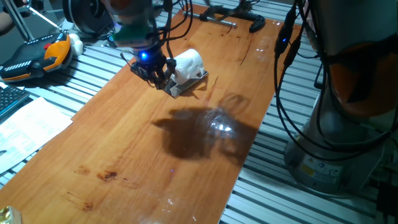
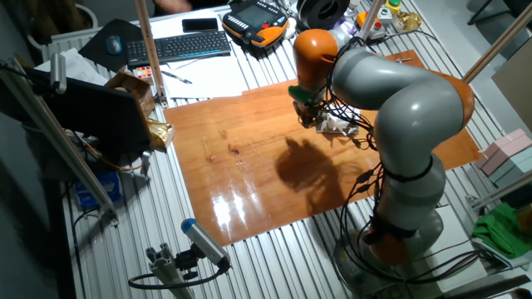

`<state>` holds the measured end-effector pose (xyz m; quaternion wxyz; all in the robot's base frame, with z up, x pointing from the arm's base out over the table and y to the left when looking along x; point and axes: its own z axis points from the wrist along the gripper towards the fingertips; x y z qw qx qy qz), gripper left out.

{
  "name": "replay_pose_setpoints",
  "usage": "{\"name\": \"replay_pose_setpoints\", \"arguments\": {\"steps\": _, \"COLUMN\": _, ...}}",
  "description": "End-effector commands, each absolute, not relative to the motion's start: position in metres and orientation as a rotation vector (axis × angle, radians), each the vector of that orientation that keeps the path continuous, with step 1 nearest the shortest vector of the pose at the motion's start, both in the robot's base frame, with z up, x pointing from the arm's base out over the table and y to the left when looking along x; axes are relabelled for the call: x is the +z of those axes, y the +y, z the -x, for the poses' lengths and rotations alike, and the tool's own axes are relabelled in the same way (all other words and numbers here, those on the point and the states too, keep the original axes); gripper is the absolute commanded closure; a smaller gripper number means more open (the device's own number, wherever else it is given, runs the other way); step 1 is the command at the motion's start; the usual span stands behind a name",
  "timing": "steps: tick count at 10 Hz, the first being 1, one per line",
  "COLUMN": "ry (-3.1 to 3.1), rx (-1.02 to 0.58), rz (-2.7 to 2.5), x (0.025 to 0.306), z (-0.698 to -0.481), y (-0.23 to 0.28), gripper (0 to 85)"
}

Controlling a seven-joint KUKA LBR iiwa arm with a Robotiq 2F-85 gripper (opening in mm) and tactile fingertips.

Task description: Put the toilet paper on its holder

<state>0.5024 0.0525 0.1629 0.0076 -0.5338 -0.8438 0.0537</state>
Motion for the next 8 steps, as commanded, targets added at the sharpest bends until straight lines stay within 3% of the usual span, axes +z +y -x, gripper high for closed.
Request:
{"name": "replay_pose_setpoints", "arguments": {"steps": 1, "ry": -2.789, "rx": 0.158, "rz": 1.418, "x": 0.164, "z": -0.504, "y": 0.052, "gripper": 84.3}}
{"name": "replay_pose_setpoints", "arguments": {"steps": 8, "ry": -2.869, "rx": 0.103, "rz": 1.343, "x": 0.171, "z": -0.517, "y": 0.041, "gripper": 84.3}}
